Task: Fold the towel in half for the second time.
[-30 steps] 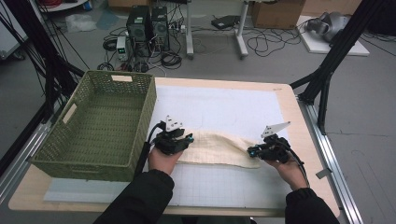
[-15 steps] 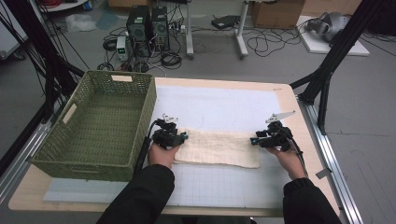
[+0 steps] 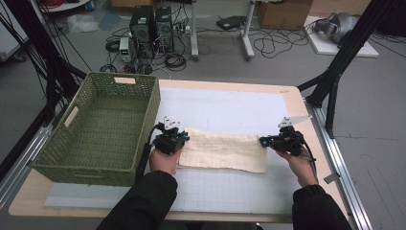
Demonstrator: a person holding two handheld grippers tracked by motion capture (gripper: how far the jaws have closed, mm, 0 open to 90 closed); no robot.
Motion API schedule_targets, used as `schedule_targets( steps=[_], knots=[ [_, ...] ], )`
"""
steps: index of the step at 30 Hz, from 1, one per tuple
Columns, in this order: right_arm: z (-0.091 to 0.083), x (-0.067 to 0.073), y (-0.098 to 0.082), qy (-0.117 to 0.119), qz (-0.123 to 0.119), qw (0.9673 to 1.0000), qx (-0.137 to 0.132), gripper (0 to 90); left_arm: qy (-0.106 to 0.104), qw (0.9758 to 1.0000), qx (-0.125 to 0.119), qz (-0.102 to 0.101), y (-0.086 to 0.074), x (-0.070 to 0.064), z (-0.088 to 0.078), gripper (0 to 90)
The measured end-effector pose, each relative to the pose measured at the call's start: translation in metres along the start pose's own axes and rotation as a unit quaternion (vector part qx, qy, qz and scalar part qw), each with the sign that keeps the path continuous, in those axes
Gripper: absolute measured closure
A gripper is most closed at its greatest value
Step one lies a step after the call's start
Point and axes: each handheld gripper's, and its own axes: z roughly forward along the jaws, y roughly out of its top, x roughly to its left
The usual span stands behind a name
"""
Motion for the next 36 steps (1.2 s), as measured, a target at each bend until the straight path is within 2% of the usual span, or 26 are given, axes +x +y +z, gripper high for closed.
schedule_targets(
  steps=[4,6,8,12,14,16,18,21,23,25,29,32,36],
  knots=[
    [-0.019,0.017,-0.013,0.004,-0.015,0.9997,-0.019,85.2,-0.017,0.9996,-0.021,0.002,-0.013,-0.009,-0.017,85.7],
    [-0.022,0.025,-0.023,0.007,-0.024,0.9996,-0.012,85.2,-0.019,0.9995,-0.022,0.014,-0.022,-0.013,-0.024,85.4],
    [-0.023,0.032,-0.033,0.013,-0.024,0.9996,-0.011,85.0,-0.025,0.9994,-0.021,0.016,-0.031,-0.015,-0.031,85.3],
    [-0.018,0.039,-0.048,0.024,-0.026,0.9993,0.015,83.6,-0.035,0.9990,-0.001,0.028,-0.044,-0.016,-0.037,84.6],
    [-0.016,0.040,-0.052,0.023,-0.027,0.9988,0.032,79.2,-0.038,0.9985,0.005,0.039,-0.047,-0.018,-0.038,84.4],
    [-0.022,0.038,-0.049,0.023,-0.019,0.9993,0.021,73.0,-0.041,0.9982,0.008,0.042,-0.047,-0.019,-0.037,84.5],
    [-0.034,0.037,-0.041,0.022,-0.012,0.9997,-0.006,64.3,-0.040,0.9980,0.008,0.048,-0.048,-0.019,-0.037,84.8],
    [-0.050,0.035,-0.021,0.005,-0.015,0.9995,-0.025,59.8,-0.042,0.9976,0.012,0.053,-0.048,-0.019,-0.036,84.8],
    [-0.051,0.035,-0.009,0.001,-0.018,0.9993,-0.031,59.1,-0.044,0.9975,0.014,0.054,-0.048,-0.018,-0.036,84.8],
    [-0.043,0.036,0.002,0.006,-0.018,0.9993,-0.033,59.7,-0.044,0.9974,0.015,0.055,-0.048,-0.018,-0.035,84.8],
    [-0.006,0.047,0.016,0.020,-0.039,0.9990,0.005,64.1,-0.048,0.9971,0.018,0.056,-0.048,-0.018,-0.035,84.8],
    [0.020,0.054,0.015,0.042,-0.039,0.9980,0.026,68.7,-0.055,0.9969,0.017,0.053,-0.047,-0.017,-0.036,83.2],
    [0.038,0.064,0.009,0.056,-0.046,0.9961,0.050,72.8,-0.056,0.9975,0.011,0.040,-0.040,-0.017,-0.041,68.0]
  ],
)
